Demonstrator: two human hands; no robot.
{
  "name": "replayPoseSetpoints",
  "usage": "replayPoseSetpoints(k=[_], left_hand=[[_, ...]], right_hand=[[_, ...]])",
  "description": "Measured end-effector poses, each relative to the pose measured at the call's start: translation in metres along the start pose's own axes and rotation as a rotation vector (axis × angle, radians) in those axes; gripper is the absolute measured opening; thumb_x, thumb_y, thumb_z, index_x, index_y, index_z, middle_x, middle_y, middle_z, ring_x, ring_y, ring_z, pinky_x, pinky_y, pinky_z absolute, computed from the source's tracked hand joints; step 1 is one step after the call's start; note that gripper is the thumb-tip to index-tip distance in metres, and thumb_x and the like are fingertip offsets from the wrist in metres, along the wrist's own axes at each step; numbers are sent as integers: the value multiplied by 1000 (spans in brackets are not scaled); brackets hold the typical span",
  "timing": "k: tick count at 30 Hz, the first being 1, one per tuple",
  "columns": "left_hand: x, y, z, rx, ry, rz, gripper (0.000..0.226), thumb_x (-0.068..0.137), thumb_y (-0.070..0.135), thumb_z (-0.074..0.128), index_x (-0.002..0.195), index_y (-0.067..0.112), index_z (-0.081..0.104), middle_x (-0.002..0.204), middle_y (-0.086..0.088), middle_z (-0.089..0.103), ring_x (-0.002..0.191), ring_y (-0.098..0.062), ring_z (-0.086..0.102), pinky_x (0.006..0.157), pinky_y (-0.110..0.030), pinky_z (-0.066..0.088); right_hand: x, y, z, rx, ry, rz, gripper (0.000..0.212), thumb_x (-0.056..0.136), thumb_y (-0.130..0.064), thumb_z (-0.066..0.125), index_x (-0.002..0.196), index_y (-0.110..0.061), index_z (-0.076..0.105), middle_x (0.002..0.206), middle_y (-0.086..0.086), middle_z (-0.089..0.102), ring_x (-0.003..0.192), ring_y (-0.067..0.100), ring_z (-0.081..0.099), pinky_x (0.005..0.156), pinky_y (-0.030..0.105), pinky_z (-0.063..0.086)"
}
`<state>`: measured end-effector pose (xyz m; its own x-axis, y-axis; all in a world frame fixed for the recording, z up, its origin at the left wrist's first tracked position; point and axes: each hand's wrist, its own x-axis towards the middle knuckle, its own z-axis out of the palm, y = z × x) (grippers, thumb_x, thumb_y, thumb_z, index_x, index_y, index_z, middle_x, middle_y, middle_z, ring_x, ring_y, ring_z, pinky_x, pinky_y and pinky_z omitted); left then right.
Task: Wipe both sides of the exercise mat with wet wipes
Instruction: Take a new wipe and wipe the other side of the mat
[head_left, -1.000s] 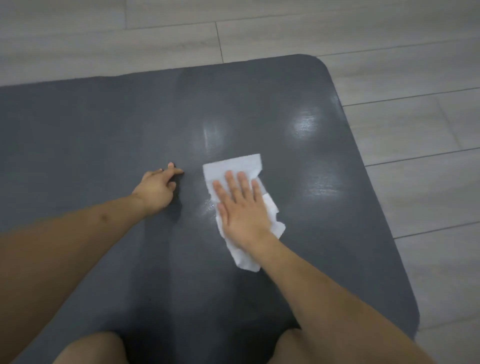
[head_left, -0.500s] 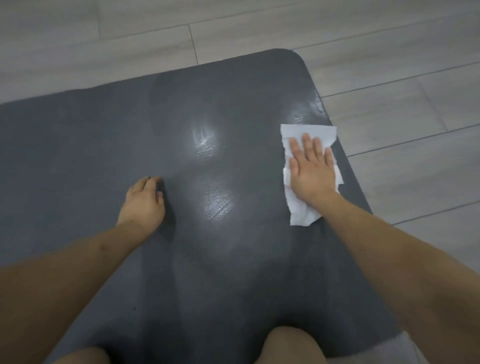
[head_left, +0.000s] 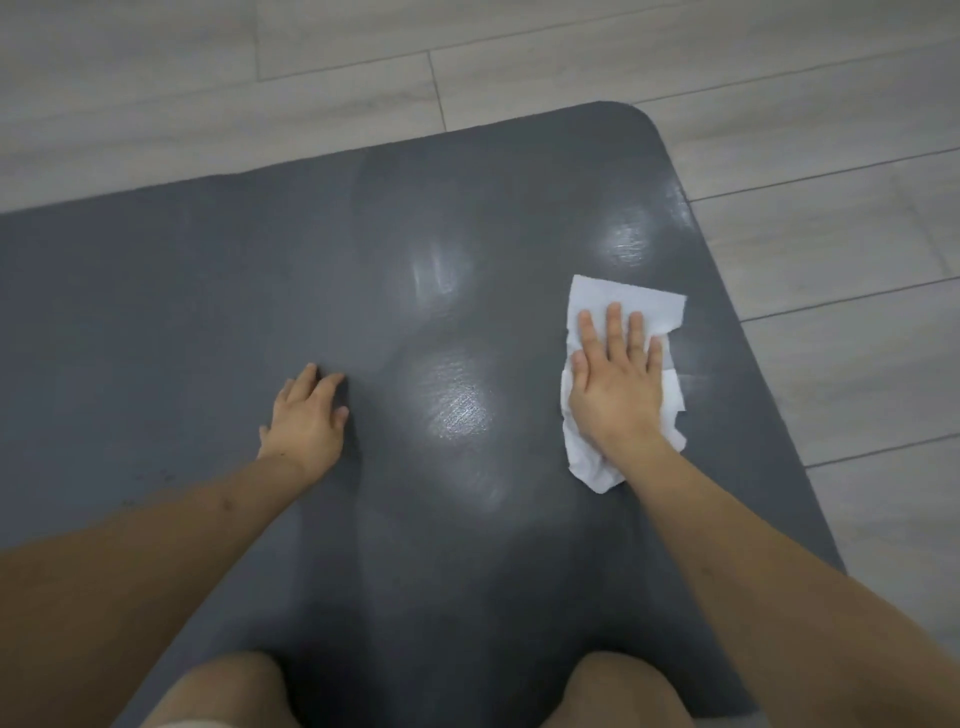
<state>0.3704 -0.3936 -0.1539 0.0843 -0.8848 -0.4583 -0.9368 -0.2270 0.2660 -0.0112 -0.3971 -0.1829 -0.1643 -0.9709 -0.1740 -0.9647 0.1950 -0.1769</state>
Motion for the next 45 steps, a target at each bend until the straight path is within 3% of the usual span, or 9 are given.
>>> replayPoseSetpoints(k=[4,6,8,14,19,24,32,38,45], left_hand=[[-16,-26,5,48,-129,-31,66,103,35,55,160,38,22,171,-2,-5,156,-34,-4,116,-70,22],[-21,-31,2,96,-241,-23,75,103,43,53,159,47,4,168,7,-21,155,-27,-16,112,-76,21],[-20,-33,-5,113,-311,-7,81,102,47,53,156,52,-6,164,14,-30,154,-22,-22,108,-80,22],[-16,-35,-13,115,-383,55,97,96,45,64,156,50,-12,161,9,-37,152,-30,-27,112,-72,28],[-32,-21,-20,107,-369,39,95,99,41,63,156,49,-13,162,7,-36,152,-26,-28,100,-85,26],[-34,-15,-17,117,-348,22,94,101,38,60,156,48,-15,161,5,-38,151,-27,-31,94,-89,24],[-36,-20,-8,82,-312,49,85,104,40,52,156,48,-16,160,4,-39,149,-28,-35,92,-92,17],[-46,-17,-12,65,-285,53,70,107,43,31,158,42,-17,162,2,-36,150,-28,-32,103,-86,8],[-46,-12,6,42,-184,3,58,108,44,21,156,51,-11,163,10,-32,150,-22,-33,92,-93,7]], right_hand=[[-54,-102,23,9,-107,-369,57,110,-45,13,165,-36,2,174,-1,-8,158,25,-16,127,54,1],[-94,-128,33,-45,-169,-555,56,111,-46,14,165,-37,1,173,-2,-9,158,25,-17,127,55,3],[-112,-135,36,-66,-183,-621,55,111,-45,14,165,-39,0,173,-3,-9,158,24,-16,127,54,3],[-106,-138,34,-139,-152,-614,55,111,-45,18,164,-40,8,174,-5,-2,159,21,-12,128,53,6],[-103,-141,36,-195,-139,-614,56,110,-44,20,165,-40,7,174,-6,-4,159,20,-11,127,53,9],[-104,-142,38,-220,-117,-604,55,111,-43,21,164,-40,7,174,-6,-3,159,19,-10,128,51,6],[-144,-160,47,-158,-90,-411,56,111,-41,20,165,-40,4,174,-6,-5,159,22,-11,127,54,4],[-183,-159,57,-113,-110,-460,55,112,-44,21,164,-42,5,174,-7,-5,159,19,-12,128,51,3],[-152,-141,52,-161,-100,-591,53,112,-47,19,164,-43,10,174,-6,1,160,19,-7,129,50,2]])
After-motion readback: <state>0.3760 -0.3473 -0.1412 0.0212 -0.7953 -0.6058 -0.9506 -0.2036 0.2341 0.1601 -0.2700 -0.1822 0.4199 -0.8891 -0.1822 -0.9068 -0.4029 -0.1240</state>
